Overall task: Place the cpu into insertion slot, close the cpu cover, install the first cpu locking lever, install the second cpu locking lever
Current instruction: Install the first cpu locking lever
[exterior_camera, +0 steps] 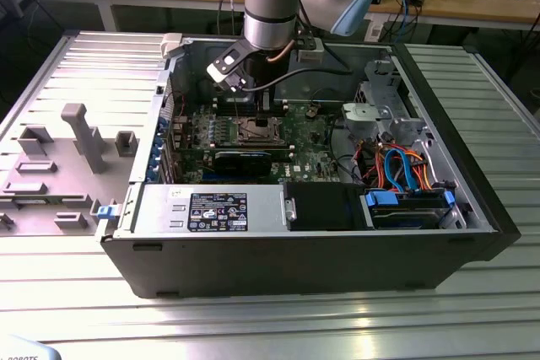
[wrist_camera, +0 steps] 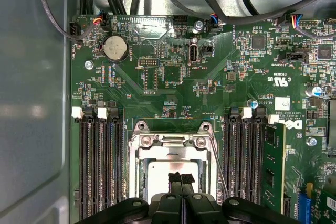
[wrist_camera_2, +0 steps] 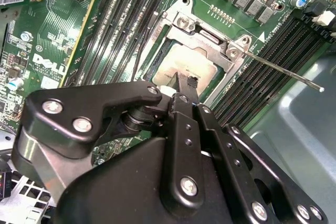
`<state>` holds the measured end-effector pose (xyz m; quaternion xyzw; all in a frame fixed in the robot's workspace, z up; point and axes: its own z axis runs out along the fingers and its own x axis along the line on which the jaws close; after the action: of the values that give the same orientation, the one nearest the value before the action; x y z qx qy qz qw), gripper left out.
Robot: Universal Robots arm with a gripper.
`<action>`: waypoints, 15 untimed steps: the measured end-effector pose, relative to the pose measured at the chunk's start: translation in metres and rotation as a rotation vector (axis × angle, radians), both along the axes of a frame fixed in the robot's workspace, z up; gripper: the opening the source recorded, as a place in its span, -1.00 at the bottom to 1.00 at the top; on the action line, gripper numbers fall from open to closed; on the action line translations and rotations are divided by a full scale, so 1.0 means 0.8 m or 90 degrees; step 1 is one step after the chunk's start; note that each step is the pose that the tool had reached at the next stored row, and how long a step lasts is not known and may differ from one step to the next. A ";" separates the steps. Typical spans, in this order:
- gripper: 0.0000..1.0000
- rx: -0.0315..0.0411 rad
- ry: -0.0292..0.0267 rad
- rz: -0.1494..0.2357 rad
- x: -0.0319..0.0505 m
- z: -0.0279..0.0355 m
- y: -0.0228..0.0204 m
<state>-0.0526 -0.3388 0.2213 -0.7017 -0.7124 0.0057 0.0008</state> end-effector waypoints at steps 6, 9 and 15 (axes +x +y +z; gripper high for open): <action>-0.79 0.0000 0.0000 0.000 0.000 0.0027 0.0000; -0.79 0.0000 0.0000 0.000 0.000 0.0031 0.0000; -0.79 -0.0006 0.0001 0.000 0.000 0.0042 0.0000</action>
<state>-0.0526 -0.3388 0.2246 -0.7017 -0.7124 0.0061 0.0005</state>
